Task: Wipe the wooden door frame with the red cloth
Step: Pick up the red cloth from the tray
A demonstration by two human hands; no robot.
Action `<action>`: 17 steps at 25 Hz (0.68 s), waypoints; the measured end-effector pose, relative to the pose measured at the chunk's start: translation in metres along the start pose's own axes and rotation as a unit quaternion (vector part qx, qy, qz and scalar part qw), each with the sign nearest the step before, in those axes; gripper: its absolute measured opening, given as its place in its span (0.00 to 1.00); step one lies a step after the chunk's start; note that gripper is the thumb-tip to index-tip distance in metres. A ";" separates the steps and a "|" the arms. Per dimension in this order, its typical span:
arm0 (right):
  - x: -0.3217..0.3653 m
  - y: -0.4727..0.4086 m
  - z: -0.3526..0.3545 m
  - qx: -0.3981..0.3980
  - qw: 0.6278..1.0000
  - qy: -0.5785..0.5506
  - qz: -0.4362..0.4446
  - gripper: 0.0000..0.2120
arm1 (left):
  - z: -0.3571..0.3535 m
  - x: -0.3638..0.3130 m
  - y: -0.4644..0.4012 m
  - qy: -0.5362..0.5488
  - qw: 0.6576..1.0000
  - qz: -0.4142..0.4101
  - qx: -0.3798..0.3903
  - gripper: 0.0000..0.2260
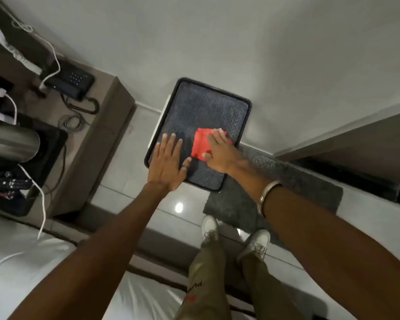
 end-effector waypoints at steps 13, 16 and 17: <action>-0.009 -0.033 0.041 -0.036 0.990 -0.091 -0.106 0.16 | 0.014 -0.026 -0.008 0.039 0.996 -0.032 -0.078 0.27; -0.045 0.013 0.071 0.011 0.819 -0.539 -0.195 0.10 | 0.065 -0.086 -0.004 0.060 0.987 -0.089 -0.118 0.27; -0.048 0.035 0.088 0.026 0.741 -0.646 -0.184 0.13 | 0.085 -0.111 -0.004 0.067 0.982 -0.111 -0.137 0.26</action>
Point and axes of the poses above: each hand's wrist, its own y-axis away from the middle knuckle, its own z-axis out of the back of the hand, x = y × z, the point moved 10 cm from there along -y, towards the middle knuckle, and after that the axes turned 13 degrees about y, right-handed, at the moved point
